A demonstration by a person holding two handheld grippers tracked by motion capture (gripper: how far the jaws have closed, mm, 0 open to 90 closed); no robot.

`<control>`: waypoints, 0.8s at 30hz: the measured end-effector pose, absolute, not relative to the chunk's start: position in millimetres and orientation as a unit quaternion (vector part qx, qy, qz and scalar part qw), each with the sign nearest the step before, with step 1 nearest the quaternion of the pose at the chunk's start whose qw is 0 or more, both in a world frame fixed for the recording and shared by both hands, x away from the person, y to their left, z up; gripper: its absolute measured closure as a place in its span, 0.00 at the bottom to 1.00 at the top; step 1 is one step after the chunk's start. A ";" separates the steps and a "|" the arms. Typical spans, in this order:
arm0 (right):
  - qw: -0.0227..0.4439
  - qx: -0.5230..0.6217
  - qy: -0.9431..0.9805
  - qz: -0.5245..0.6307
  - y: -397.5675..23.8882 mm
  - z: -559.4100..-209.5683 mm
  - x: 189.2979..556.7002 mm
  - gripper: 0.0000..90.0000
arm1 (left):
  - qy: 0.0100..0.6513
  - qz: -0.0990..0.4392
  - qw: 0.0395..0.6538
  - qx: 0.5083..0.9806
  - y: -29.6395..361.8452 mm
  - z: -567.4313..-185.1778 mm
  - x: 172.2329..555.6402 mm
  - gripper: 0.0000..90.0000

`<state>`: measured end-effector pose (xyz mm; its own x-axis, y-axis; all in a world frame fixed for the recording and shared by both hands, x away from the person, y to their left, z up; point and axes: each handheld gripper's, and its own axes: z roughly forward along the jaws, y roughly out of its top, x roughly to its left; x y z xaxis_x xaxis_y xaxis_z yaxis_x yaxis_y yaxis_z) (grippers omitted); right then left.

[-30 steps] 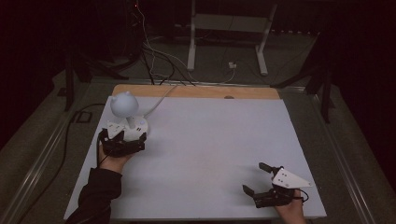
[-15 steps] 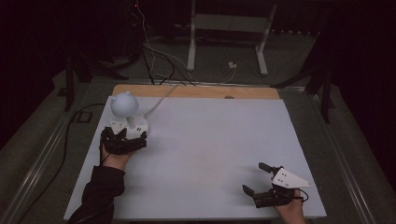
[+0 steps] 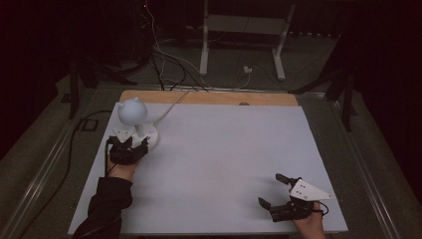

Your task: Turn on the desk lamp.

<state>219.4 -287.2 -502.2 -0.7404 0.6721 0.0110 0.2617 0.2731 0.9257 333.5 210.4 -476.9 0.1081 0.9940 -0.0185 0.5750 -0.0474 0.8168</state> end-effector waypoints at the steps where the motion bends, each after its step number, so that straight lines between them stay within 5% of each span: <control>1: 0.197 0.302 0.773 0.522 -287.3 -502.2 219.5 0.00 | 0.596 0.301 0.348 0.658 210.7 -477.2 333.5 0.62; 17: 0.194 0.300 0.775 0.521 -286.9 -502.3 219.3 0.00 | 0.592 0.286 0.340 0.672 212.6 -481.9 336.3 0.99; 24: 0.194 0.302 0.775 0.520 -287.0 -502.4 219.3 0.00 | 0.585 0.276 0.338 0.684 216.0 -486.6 339.5 1.00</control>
<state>219.3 -287.0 -502.4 -0.7431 0.6690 0.0139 0.2662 0.2766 0.9234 339.5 216.0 -486.6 0.1629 0.9865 -0.0183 0.6139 -0.0868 0.7846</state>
